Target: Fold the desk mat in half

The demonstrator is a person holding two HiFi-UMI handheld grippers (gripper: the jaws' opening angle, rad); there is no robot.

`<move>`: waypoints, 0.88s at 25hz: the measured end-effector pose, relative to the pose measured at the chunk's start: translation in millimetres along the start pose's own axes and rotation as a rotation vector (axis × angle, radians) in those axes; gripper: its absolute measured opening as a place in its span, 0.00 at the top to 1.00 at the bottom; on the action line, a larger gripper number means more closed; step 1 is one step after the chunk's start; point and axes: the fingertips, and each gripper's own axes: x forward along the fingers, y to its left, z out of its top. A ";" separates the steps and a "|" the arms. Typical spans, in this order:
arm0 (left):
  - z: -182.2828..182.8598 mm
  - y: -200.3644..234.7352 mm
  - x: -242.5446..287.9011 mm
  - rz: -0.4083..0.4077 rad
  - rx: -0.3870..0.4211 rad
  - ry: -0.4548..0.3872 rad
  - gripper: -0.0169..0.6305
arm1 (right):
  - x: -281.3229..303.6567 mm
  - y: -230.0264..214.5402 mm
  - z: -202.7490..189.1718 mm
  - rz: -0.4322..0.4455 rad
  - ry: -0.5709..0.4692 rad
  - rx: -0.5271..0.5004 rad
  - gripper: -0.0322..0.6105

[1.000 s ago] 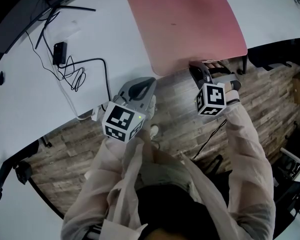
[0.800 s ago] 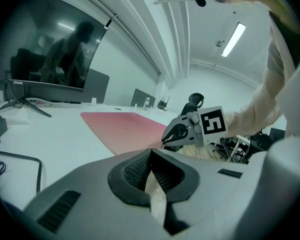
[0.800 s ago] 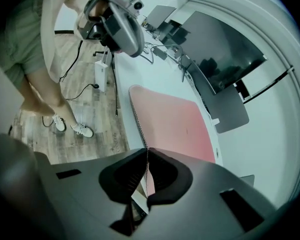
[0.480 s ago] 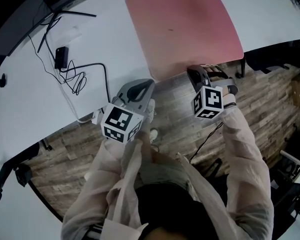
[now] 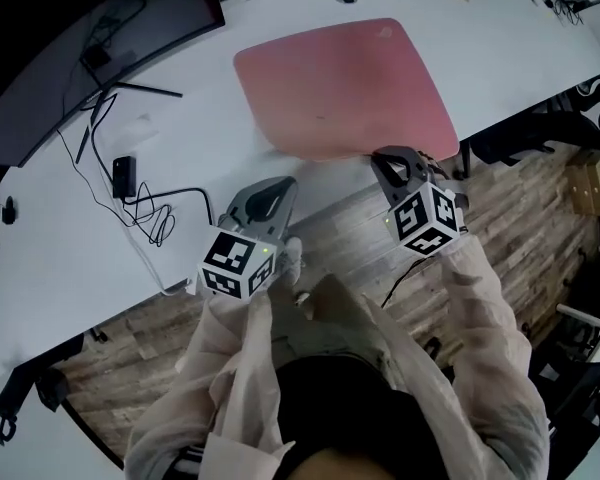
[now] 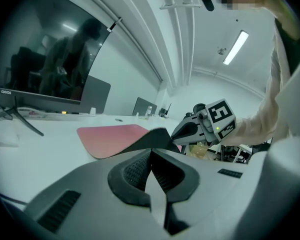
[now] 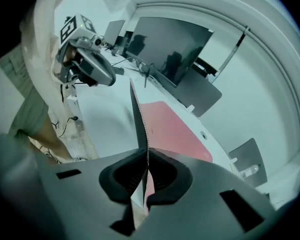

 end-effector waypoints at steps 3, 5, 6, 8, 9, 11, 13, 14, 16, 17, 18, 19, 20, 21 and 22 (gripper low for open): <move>11.8 7.3 10.6 -0.007 0.009 -0.003 0.93 | -1.3 -26.8 -0.3 -0.037 -0.017 0.065 0.91; 18.7 9.5 17.7 -0.009 0.013 -0.005 0.93 | -2.0 -44.1 -1.0 -0.063 -0.026 0.081 0.91; 22.4 10.0 21.7 -0.010 0.014 -0.007 0.93 | -2.2 -52.7 -1.4 -0.073 -0.029 0.082 0.91; 29.6 11.1 31.7 -0.010 0.012 -0.013 0.93 | -0.8 -69.6 -2.1 -0.084 -0.032 0.073 0.91; 32.9 11.9 38.0 -0.008 0.011 -0.015 0.93 | 0.7 -77.8 -2.7 -0.084 -0.034 0.065 0.91; 39.5 13.9 53.5 0.001 0.008 -0.017 0.93 | 4.3 -93.9 -4.8 -0.077 -0.044 0.049 0.91; 47.2 16.3 71.3 0.017 0.008 -0.020 0.93 | 8.4 -110.2 -8.6 -0.065 -0.061 0.032 0.91; 51.7 18.1 80.9 0.029 0.007 -0.021 0.93 | 10.8 -118.9 -11.1 -0.056 -0.069 0.025 0.91; 61.8 22.8 101.1 0.058 -0.001 -0.027 0.93 | 17.0 -138.4 -17.5 -0.038 -0.085 0.013 0.91; 66.7 24.7 111.4 0.072 -0.005 -0.030 0.93 | 20.4 -149.2 -21.1 -0.030 -0.092 0.007 0.91; 71.1 26.2 121.4 0.083 -0.009 -0.031 0.93 | 24.2 -160.1 -24.7 -0.023 -0.099 0.000 0.91; 74.9 27.5 131.1 0.094 -0.009 -0.030 0.93 | 28.1 -170.8 -28.4 -0.017 -0.106 -0.006 0.91; 78.2 28.9 140.3 0.106 -0.008 -0.027 0.93 | 32.4 -181.0 -32.0 -0.012 -0.113 -0.010 0.91; 81.3 30.1 148.8 0.118 -0.006 -0.024 0.93 | 36.8 -190.9 -35.6 -0.007 -0.119 -0.014 0.91; 84.0 30.8 156.6 0.129 -0.006 -0.022 0.93 | 41.3 -200.1 -39.1 -0.002 -0.125 -0.017 0.91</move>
